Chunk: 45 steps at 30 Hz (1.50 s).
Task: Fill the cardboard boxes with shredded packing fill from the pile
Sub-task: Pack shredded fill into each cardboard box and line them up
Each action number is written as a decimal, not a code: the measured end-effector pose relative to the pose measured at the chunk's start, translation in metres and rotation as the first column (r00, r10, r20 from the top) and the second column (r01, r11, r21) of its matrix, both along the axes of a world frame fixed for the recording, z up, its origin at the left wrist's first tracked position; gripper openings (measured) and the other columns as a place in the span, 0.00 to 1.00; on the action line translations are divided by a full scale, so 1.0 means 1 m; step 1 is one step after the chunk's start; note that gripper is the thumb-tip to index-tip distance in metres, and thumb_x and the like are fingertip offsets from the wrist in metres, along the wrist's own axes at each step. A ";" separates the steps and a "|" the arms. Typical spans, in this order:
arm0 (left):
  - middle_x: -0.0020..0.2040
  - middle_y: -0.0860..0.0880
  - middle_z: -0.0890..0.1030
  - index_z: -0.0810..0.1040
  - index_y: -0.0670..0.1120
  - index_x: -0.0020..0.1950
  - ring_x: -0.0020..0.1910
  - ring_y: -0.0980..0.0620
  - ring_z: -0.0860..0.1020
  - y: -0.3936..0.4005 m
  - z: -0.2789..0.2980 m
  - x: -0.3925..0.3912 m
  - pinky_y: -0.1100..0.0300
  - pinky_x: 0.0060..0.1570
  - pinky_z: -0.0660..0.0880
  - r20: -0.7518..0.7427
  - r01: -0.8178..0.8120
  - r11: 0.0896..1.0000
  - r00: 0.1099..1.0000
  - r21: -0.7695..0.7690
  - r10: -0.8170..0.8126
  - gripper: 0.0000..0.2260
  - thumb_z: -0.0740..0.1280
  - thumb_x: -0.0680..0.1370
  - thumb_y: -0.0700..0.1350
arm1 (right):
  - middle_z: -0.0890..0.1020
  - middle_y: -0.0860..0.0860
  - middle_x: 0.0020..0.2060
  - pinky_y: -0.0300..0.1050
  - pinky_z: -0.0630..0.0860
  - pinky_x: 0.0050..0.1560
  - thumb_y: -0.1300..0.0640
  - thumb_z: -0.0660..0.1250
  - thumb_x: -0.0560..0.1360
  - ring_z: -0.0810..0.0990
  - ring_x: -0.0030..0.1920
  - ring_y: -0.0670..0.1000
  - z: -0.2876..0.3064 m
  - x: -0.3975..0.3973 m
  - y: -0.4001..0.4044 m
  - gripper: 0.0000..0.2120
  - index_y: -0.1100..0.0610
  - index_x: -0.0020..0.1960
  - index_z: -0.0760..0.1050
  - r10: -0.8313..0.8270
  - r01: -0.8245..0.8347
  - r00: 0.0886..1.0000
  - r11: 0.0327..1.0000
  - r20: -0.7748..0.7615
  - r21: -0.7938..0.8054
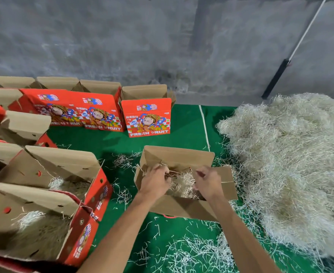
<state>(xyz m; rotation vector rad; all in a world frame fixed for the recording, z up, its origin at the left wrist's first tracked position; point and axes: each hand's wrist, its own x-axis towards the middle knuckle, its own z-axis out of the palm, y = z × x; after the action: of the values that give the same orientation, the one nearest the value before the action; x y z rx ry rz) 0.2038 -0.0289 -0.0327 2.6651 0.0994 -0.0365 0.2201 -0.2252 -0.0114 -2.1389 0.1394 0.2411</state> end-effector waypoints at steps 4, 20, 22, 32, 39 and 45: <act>0.63 0.50 0.77 0.74 0.52 0.65 0.45 0.62 0.76 0.012 -0.012 0.009 0.65 0.51 0.72 -0.217 0.120 0.992 0.968 -0.049 -0.128 0.16 0.70 0.78 0.47 | 0.85 0.55 0.40 0.36 0.76 0.27 0.61 0.62 0.81 0.81 0.28 0.48 -0.016 0.013 0.009 0.08 0.58 0.48 0.80 0.255 -0.255 0.966 0.929 -0.037 -0.268; 0.67 0.38 0.76 0.73 0.36 0.67 0.61 0.41 0.78 -0.020 -0.080 0.071 0.49 0.57 0.76 -0.783 0.642 0.732 0.568 0.229 -0.254 0.16 0.61 0.80 0.37 | 0.74 0.55 0.70 0.55 0.72 0.67 0.52 0.61 0.82 0.73 0.70 0.58 -0.102 0.077 0.031 0.19 0.53 0.72 0.71 0.622 -0.802 0.560 0.244 -0.547 -0.545; 0.64 0.41 0.77 0.74 0.38 0.67 0.57 0.44 0.79 -0.021 -0.090 0.069 0.53 0.55 0.78 -0.804 0.657 0.711 0.551 0.250 -0.226 0.15 0.60 0.80 0.39 | 0.72 0.56 0.72 0.56 0.71 0.69 0.55 0.54 0.84 0.70 0.73 0.59 -0.109 0.074 0.033 0.19 0.53 0.73 0.69 0.621 -0.749 0.581 0.155 -0.526 -0.644; 0.81 0.41 0.55 0.59 0.43 0.80 0.80 0.38 0.49 0.011 -0.082 0.066 0.39 0.77 0.45 -0.802 0.792 0.236 0.593 0.563 -0.075 0.26 0.61 0.82 0.44 | 0.76 0.58 0.67 0.47 0.73 0.61 0.55 0.58 0.83 0.75 0.66 0.60 -0.118 0.066 0.039 0.19 0.59 0.71 0.71 0.504 -0.665 0.621 -0.068 -0.601 -0.744; 0.60 0.42 0.79 0.79 0.42 0.60 0.60 0.39 0.78 -0.002 -0.064 0.080 0.48 0.57 0.75 -0.523 0.591 0.759 0.753 0.273 -0.398 0.13 0.65 0.77 0.39 | 0.83 0.53 0.56 0.49 0.78 0.53 0.47 0.56 0.82 0.81 0.57 0.56 -0.093 0.077 0.041 0.17 0.54 0.58 0.80 0.663 -0.661 0.676 0.352 -0.322 -0.663; 0.66 0.41 0.78 0.77 0.42 0.64 0.64 0.41 0.76 0.001 -0.093 0.087 0.46 0.65 0.73 -0.751 0.613 0.715 0.633 0.335 -0.190 0.14 0.66 0.78 0.37 | 0.78 0.59 0.64 0.51 0.75 0.63 0.56 0.67 0.79 0.78 0.63 0.58 -0.123 0.066 0.037 0.17 0.60 0.66 0.75 0.565 -0.806 0.578 0.284 -0.589 -0.519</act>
<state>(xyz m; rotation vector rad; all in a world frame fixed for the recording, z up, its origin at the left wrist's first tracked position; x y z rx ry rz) 0.2912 -0.0280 -0.1260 3.0354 -0.3680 -1.3587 0.2857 -0.1878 -0.1345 -2.8742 -0.7264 1.2501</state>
